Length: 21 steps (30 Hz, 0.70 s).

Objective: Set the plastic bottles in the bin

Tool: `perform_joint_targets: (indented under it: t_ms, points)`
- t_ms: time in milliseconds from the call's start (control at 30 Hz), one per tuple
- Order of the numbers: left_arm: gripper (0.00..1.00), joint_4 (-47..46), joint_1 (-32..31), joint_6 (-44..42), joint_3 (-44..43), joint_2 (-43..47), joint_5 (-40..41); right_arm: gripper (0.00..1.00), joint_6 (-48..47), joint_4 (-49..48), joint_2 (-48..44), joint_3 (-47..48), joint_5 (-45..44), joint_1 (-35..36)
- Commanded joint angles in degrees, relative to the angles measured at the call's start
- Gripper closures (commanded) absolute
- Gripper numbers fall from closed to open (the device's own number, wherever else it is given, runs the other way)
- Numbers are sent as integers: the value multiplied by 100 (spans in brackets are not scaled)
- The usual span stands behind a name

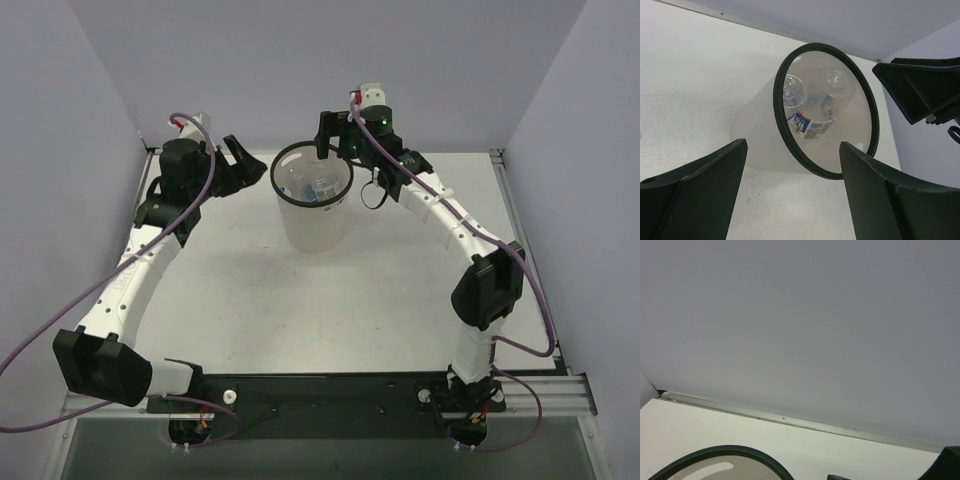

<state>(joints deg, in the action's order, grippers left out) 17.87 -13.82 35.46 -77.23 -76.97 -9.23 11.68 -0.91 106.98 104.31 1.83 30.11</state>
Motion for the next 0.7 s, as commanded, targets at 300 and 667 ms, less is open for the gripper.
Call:
perform_joint_targets:
  t_ms: [300, 667]
  points:
    - [14, 252, -41, 277, 990, 1402, 97, 0, 676, 809, -3076, -2027, -446, 74]
    - [14, 779, -164, 716, 2396, 2976, -166, 0, 2203, 3077, -5792, -3794, -1078, 65]
